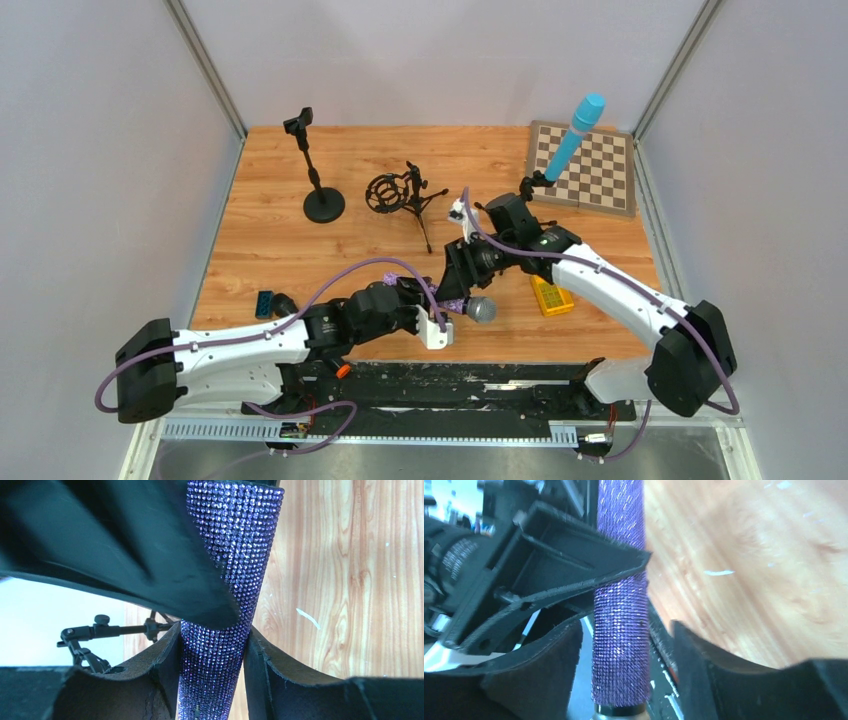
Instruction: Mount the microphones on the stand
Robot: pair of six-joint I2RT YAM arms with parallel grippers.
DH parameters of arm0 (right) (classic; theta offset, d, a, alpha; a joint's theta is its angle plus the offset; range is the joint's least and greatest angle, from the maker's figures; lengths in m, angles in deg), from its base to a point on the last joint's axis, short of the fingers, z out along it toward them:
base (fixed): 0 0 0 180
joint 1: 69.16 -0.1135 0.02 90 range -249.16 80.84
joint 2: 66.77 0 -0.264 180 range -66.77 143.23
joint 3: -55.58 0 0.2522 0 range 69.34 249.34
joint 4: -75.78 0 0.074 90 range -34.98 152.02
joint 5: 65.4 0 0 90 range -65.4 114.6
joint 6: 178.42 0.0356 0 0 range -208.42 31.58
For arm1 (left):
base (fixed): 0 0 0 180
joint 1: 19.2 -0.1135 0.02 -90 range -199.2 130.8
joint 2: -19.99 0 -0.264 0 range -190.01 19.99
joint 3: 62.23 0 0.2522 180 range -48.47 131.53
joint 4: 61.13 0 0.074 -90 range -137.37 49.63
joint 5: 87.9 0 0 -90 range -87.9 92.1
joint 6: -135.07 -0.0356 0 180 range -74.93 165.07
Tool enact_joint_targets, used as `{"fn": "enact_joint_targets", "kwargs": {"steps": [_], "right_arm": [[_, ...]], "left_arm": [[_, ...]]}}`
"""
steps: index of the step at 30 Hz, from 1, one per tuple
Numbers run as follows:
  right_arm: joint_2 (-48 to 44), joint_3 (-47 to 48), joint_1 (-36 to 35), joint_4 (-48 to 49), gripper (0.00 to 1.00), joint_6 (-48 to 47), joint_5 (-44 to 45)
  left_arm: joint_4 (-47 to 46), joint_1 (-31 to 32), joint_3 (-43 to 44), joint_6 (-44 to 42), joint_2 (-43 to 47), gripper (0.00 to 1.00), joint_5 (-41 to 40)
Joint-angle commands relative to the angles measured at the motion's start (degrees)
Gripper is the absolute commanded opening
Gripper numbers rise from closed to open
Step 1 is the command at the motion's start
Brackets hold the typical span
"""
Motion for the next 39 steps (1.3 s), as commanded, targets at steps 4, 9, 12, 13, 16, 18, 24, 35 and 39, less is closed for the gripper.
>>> {"fn": "enact_joint_targets", "kwargs": {"steps": [4,9,12,13,16,18,24,35,39], "right_arm": [[-8.5,1.2,5.1,9.9,0.92,4.4,12.8],[-13.6,-0.8,6.6,14.2,1.0,7.3,19.5],[-17.4,-1.9,7.2,15.5,1.0,8.2,21.7],[-18.7,-2.3,7.4,16.2,1.0,8.3,22.2],[-22.9,-3.9,7.7,17.9,1.0,8.1,23.0],[-25.4,-5.0,7.7,19.1,1.0,7.9,22.7],[-29.4,-8.4,8.2,22.9,1.0,9.4,19.7],[-24.8,-14.7,8.3,44.9,0.96,19.0,1.1],[-21.4,-15.0,5.0,54.0,0.93,21.2,-0.3]], "left_arm": [[-2.3,0.1,-2.0,8.1,2.4,0.0,4.4],[-5.6,-0.3,-2.5,16.5,0.8,0.0,5.9],[-6.3,-3.0,-2.2,23.4,0.2,0.0,9.3],[-6.3,-4.9,-2.1,27.0,0.2,0.0,12.1],[-7.8,-8.9,-2.5,34.0,1.3,0.0,17.0],[-10.0,-11.8,-3.1,39.0,2.5,0.0,20.2],[-16.2,-19.9,-4.8,56.2,7.9,0.0,27.1],[-33.3,-28.7,-8.6,77.3,15.3,0.0,37.0],[-36.1,-28.9,-8.7,81.0,15.6,0.0,37.6]]}}
